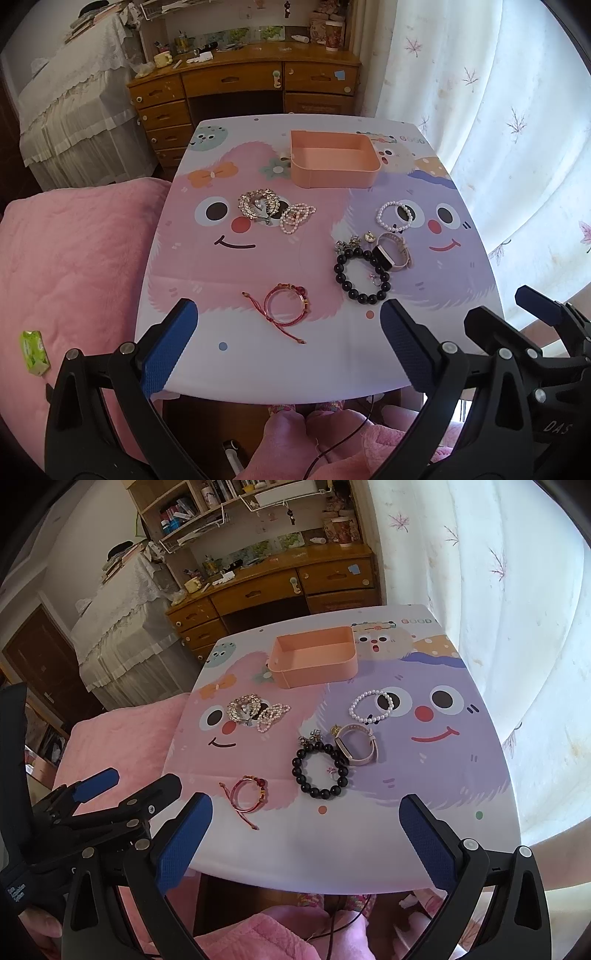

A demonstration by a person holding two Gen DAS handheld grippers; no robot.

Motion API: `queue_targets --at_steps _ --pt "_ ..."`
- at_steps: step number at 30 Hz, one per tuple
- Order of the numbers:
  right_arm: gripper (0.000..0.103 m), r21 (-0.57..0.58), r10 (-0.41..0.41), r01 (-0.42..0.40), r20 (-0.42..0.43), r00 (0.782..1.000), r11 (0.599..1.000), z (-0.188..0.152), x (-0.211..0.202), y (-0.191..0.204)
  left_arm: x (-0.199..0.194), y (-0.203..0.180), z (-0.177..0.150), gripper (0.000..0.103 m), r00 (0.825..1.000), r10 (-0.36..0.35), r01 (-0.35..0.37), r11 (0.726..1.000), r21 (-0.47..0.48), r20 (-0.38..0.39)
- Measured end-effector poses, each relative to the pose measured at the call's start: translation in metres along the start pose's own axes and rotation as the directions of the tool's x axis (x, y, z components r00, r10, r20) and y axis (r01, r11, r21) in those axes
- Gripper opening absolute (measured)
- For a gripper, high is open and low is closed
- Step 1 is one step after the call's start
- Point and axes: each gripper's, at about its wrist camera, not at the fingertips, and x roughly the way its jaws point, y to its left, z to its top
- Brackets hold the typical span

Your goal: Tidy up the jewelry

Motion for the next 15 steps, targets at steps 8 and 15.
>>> queue_targets --at_steps 8,15 --pt "0.103 -0.024 0.002 -0.002 0.01 1.0 1.0 0.0022 -0.0034 0.0037 -0.0012 -0.001 0.0024 0.099 1.0 0.0 0.0 1.0 -0.006 0.002" --pt "0.103 -0.023 0.008 -0.008 0.017 1.0 1.0 0.0062 -0.0071 0.0004 -0.0027 -0.0013 0.003 0.099 1.0 0.003 -0.003 1.0 -0.007 0.007"
